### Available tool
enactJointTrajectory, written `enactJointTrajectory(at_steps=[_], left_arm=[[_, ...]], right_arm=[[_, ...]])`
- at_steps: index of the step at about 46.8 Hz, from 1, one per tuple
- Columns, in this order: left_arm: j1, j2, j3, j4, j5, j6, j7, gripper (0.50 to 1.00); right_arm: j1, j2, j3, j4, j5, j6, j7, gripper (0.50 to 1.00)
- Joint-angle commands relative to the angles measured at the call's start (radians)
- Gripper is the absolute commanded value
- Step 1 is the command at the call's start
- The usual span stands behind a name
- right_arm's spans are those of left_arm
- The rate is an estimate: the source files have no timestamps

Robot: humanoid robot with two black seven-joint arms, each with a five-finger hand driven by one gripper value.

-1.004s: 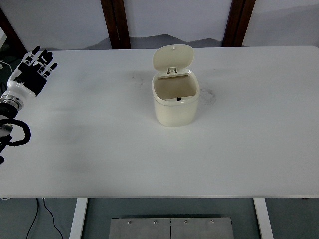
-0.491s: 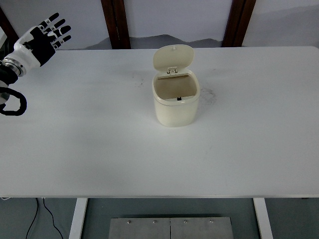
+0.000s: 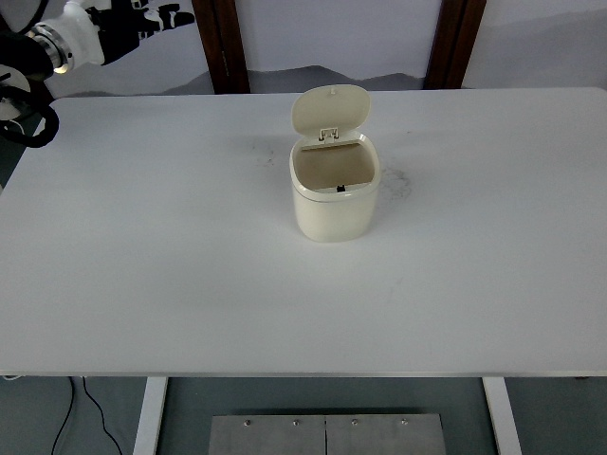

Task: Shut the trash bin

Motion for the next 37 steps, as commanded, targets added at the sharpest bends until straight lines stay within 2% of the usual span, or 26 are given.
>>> enactJointTrajectory(at_steps=[1, 10, 22, 27, 32, 37], left_arm=[[-0.017, -0.033, 0.001, -0.011, 0.075, -0.002, 0.007, 1.000], [-0.068, -0.065, 0.029, -0.076, 0.187, -0.002, 0.007, 1.000], [-0.163, -0.145, 0.144, -0.087, 0.195, -0.018, 0.009, 1.000], [-0.195, -0.172, 0.167, -0.087, 0.201, -0.060, 0.030, 1.000], [-0.215, -0.201, 0.174, -0.094, 0.225, -0.072, 0.070, 1.000], [-0.221, -0.226, 0.174, -0.099, 0.285, -0.087, 0.073, 1.000]], right_arm=[[0.000, 0.000, 0.000, 0.000, 0.000, 0.000, 0.000, 0.991], [0.000, 0.000, 0.000, 0.000, 0.000, 0.000, 0.000, 0.991], [0.000, 0.000, 0.000, 0.000, 0.000, 0.000, 0.000, 0.993], [0.000, 0.000, 0.000, 0.000, 0.000, 0.000, 0.000, 0.991], [0.000, 0.000, 0.000, 0.000, 0.000, 0.000, 0.000, 0.991], [0.000, 0.000, 0.000, 0.000, 0.000, 0.000, 0.000, 0.991]])
